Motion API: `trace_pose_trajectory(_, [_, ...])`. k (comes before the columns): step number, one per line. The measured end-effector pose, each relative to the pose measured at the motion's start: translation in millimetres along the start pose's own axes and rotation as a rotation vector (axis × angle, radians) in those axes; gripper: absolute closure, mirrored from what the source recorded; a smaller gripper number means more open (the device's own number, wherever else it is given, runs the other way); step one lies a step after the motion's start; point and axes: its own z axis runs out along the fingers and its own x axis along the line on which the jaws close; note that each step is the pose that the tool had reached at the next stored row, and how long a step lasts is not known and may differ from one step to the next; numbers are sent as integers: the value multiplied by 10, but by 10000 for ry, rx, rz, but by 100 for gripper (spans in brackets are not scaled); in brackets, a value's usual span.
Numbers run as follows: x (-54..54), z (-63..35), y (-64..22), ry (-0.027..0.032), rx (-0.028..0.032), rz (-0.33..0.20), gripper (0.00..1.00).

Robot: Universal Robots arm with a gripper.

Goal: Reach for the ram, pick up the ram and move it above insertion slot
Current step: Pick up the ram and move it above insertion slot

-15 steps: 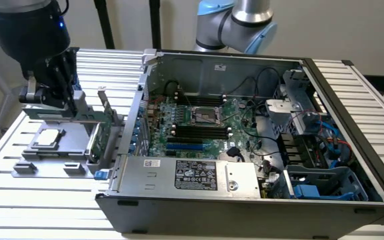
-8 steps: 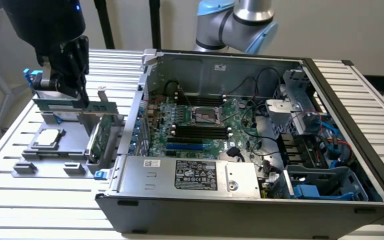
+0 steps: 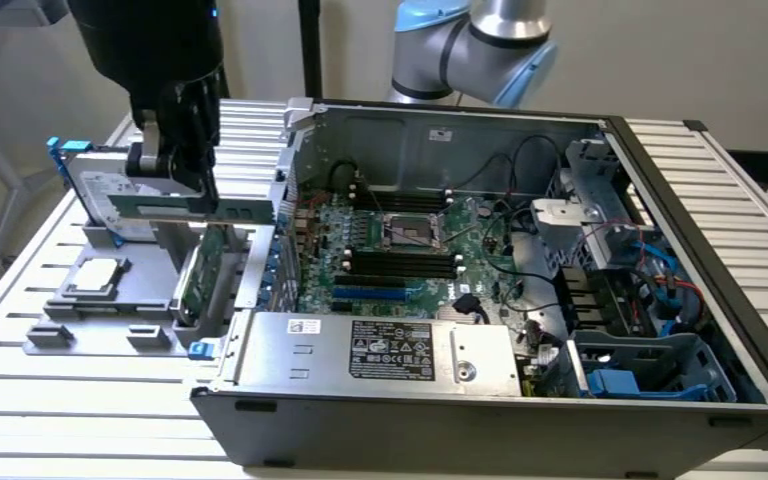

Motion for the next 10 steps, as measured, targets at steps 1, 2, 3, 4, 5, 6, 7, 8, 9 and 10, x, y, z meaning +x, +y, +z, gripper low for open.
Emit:
trace_pose_trajectory(1, [-3,-2,-42,-7,0,0,87])
trace_pose_trajectory(2, [-5,-5,-85,-14,0,0,87])
trace_pose_trajectory(3, [-7,-7,-128,-22,1,0,87])
trace_pose_trajectory(4, [-9,-9,-171,-29,1,0,87])
trace_pose_trajectory(5, [-12,-10,-215,-37,1,-1,87])
trace_pose_trajectory(6, [-14,-12,-260,-45,1,-1,87])
trace_pose_trajectory(7, [-16,-13,-304,-53,2,-1,87])
trace_pose_trajectory(8, [-18,-15,-349,-60,1,-1,87])
trace_pose_trajectory(9, [-20,-16,-394,-68,2,-1,87])
trace_pose_trajectory(10, [-22,-18,-441,-76,2,-2,87])
